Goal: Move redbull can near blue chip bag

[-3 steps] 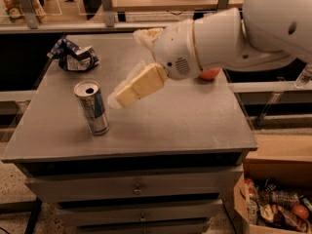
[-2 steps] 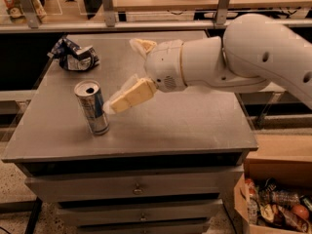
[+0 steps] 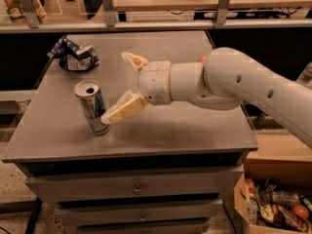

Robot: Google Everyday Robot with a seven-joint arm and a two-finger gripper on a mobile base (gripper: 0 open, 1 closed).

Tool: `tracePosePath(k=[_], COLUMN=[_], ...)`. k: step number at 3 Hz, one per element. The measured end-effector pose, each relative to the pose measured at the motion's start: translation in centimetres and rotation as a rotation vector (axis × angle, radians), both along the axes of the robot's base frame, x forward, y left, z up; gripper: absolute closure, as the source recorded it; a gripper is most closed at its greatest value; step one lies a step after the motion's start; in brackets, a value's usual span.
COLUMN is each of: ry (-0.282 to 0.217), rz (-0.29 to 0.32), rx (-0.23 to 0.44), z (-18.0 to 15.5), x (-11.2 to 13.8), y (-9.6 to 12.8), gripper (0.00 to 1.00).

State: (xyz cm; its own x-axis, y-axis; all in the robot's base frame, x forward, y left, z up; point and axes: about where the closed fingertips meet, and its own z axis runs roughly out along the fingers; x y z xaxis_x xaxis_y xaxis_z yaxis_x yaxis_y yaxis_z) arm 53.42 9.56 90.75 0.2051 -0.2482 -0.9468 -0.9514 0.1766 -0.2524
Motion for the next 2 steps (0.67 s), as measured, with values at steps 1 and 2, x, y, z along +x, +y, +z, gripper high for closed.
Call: tracePosePath(k=[1, 2], ry=[-0.007, -0.002], rz=[0.061, 0.128], rx=[0.015, 0.014], z=[-1.40, -1.99], x=[0.20, -0.45], y=[0.36, 0.52], gripper=[0.00, 0.00])
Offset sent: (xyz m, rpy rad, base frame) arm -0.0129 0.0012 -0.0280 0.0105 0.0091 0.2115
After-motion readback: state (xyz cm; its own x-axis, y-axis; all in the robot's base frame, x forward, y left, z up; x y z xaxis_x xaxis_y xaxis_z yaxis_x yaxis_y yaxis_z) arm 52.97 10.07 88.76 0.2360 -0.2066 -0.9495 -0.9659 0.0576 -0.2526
